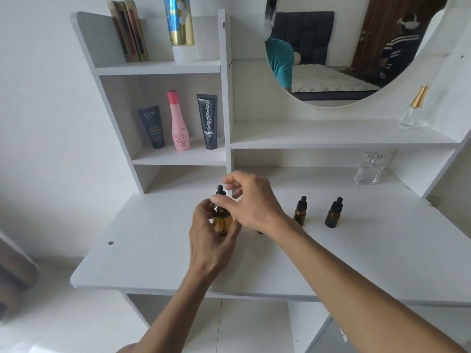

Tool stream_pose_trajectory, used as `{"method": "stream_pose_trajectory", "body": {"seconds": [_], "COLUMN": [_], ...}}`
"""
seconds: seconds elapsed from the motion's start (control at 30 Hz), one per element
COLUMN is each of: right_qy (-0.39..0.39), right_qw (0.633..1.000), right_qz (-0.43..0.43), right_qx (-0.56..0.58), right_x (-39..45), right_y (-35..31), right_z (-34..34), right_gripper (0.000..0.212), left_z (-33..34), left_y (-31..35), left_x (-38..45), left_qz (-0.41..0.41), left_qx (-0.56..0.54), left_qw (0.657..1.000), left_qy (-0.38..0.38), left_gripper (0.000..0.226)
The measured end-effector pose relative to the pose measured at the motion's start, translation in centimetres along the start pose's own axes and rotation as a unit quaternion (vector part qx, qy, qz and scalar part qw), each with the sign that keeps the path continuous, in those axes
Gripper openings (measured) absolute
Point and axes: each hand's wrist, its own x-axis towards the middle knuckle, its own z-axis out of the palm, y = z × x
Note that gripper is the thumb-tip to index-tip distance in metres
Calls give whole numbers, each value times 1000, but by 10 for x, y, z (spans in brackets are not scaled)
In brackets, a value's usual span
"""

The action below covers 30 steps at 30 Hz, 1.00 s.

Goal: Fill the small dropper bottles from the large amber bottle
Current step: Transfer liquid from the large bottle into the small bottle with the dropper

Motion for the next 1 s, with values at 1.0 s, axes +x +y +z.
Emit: {"method": "stream_pose_trajectory", "body": {"seconds": [1.0], "right_qy": [-79], "right_qw": [997], "right_qz": [-12], "right_qx": [23], "right_x": [19], "right_y": [-1], "right_z": [-9], "right_gripper": [28], "left_z": [12], "left_y": [-7], "left_x": [9], "left_qz": [11], "left_qx": [-56], "left_qw": [998], "left_qy": [26], "left_gripper": [39]}}
